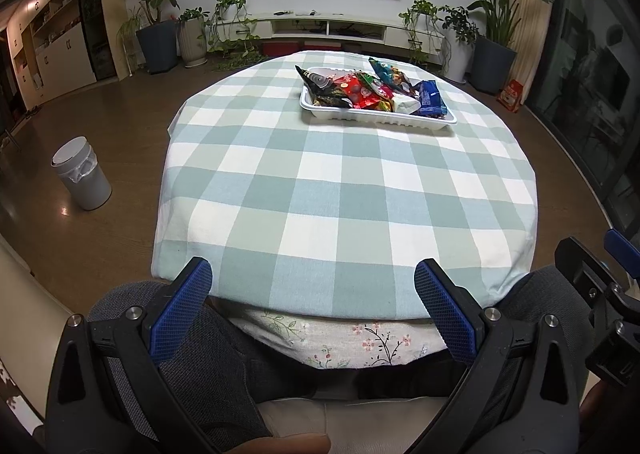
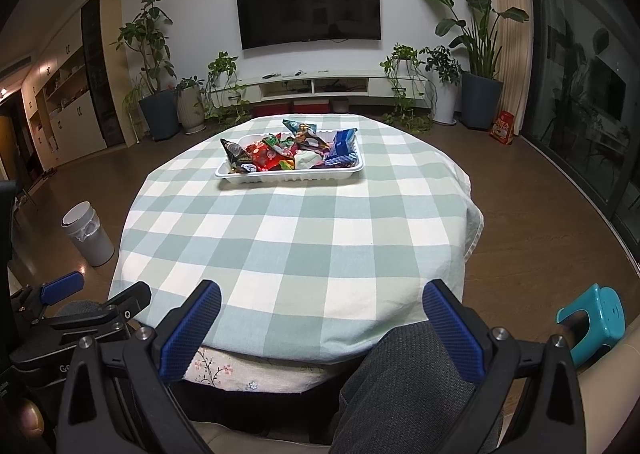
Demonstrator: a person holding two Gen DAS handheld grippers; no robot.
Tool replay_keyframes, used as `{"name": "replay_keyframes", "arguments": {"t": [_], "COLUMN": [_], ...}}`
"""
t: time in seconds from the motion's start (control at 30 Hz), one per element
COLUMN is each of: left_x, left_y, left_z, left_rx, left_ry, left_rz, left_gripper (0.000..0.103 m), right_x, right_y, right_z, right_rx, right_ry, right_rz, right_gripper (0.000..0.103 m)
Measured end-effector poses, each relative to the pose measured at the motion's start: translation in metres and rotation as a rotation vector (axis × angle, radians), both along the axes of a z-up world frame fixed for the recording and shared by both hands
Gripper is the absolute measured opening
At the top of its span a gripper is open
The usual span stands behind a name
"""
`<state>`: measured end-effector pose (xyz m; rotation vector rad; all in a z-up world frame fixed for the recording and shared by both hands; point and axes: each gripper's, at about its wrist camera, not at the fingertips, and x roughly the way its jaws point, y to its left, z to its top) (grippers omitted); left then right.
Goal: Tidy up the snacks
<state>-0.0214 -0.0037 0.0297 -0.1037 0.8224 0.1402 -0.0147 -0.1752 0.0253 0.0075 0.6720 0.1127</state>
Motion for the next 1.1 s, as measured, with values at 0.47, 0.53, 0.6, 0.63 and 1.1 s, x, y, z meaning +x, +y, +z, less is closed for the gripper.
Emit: {"name": "replay_keyframes", "arguments": {"t": [0.47,0.53,0.6,0.63,1.1], "left_x": [0.0001,0.0000,-0.0002,0.0000,-0.0002], "left_y": [0.0000,-0.0003,0.0003,0.0003,-0.0007], "left_z": [-0.0001,0.0002,0.0001,0.0001,0.0010], "left_rx": [0.001,0.000,0.000,0.000,0.001], "left_ry": [0.001,0.001,0.000,-0.001,0.001], "left_rz": [-0.001,-0.001,-0.001,-0.002,-0.002], "left_gripper": [0.103,0.103,0.103,0.103,0.103], "right_x": [-0.0017,-0.0012,-0.0007,-0.0005,-0.0006], "right_y": [0.0001,0.0000,-0.0001,-0.0001,0.0000], "right_z": [-0.0019,-0.0030,-0.0021,-0.0020,-0.0012], "right_rx": [-0.001,-0.001,-0.002,-0.002,-0.002], "right_ry": [0.004,0.006,0.005,0.004,0.007], "right_rz": [0.002,0.002,0.003,0.003,0.003], "right_gripper": [0.103,0.103,0.103,0.103,0.103]}}
